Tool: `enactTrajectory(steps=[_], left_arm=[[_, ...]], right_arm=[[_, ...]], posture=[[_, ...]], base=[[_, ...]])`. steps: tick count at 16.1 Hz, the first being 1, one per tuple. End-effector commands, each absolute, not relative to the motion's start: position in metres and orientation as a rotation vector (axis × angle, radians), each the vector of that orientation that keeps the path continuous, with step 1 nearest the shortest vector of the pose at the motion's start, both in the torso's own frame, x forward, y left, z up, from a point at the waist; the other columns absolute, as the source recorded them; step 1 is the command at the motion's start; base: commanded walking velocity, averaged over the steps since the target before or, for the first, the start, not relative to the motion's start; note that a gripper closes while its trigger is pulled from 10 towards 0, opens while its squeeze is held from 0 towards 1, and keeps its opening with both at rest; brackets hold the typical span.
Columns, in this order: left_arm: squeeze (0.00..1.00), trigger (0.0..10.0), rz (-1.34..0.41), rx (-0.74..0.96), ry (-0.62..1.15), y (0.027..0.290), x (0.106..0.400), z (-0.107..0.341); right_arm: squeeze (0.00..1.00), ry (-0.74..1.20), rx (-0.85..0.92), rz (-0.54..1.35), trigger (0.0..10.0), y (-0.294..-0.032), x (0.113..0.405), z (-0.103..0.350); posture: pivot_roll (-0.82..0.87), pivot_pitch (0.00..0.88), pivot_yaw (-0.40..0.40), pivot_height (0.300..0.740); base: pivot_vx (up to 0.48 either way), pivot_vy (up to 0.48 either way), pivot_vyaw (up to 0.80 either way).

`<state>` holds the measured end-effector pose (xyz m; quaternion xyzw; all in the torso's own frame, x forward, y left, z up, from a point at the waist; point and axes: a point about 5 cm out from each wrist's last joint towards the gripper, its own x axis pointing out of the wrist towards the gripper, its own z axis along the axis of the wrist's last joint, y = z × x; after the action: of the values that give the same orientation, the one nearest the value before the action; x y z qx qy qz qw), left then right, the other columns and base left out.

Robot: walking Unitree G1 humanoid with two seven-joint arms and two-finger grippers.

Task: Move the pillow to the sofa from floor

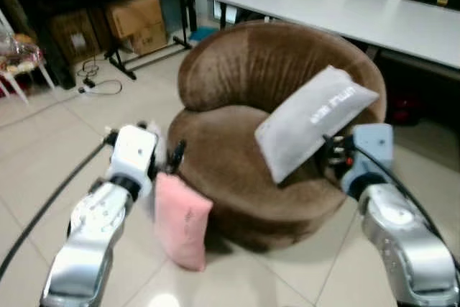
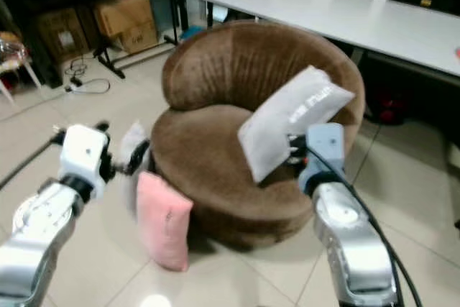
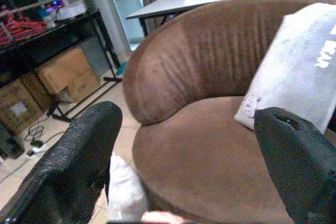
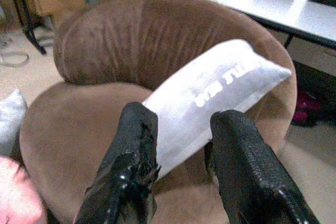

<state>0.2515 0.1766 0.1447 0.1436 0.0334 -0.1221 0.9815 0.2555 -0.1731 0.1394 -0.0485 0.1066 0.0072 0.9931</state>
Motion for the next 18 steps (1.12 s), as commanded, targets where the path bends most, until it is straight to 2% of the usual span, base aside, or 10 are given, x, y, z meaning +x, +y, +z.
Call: enactTrajectory(steps=[1, 9, 12, 13, 16, 18], left_arm=[[0.0, 10.0, -0.236, 0.295, 0.08, 0.18, 0.251, 0.144], [0.0, 10.0, -0.233, 0.265, 0.075, 0.179, 0.251, 0.144], [0.0, 10.0, -0.254, 0.25, 0.068, 0.174, 0.251, 0.146], [0.0, 10.0, -0.249, 0.245, 0.073, 0.175, 0.251, 0.145], [0.0, 10.0, -0.229, 0.233, 0.075, 0.179, 0.252, 0.146], [0.0, 10.0, -0.227, 0.234, 0.076, 0.179, 0.252, 0.146]], right_arm=[[0.0, 0.199, -0.104, 0.029, 10.0, -0.168, 0.256, 0.143], [0.0, 0.151, -0.076, 0.053, 10.0, -0.164, 0.256, 0.15], [0.0, 0.165, -0.1, 0.108, 10.0, -0.159, 0.256, 0.149], [0.0, 0.169, -0.111, 0.134, 10.0, -0.154, 0.255, 0.148], [0.0, 0.162, -0.121, 0.124, 10.0, -0.154, 0.256, 0.149], [0.0, 0.162, -0.118, 0.104, 10.0, -0.156, 0.257, 0.149]], posture=[[-0.07, 0.0, -0.007, 0.74], [-0.07, 0.0, -0.011, 0.74], [-0.07, 0.0, -0.009, 0.74], [-0.07, 0.0, -0.009, 0.74], [-0.07, 0.0, -0.007, 0.74], [-0.07, 0.0, -0.005, 0.74]], base=[[0.0, 0.401, 0.0], [0.0, 0.392, 0.0], [0.0, 0.0, 0.0], [0.0, 0.0, 0.8], [0.26, 0.0, 0.68], [0.274, 0.0, 0.0]])
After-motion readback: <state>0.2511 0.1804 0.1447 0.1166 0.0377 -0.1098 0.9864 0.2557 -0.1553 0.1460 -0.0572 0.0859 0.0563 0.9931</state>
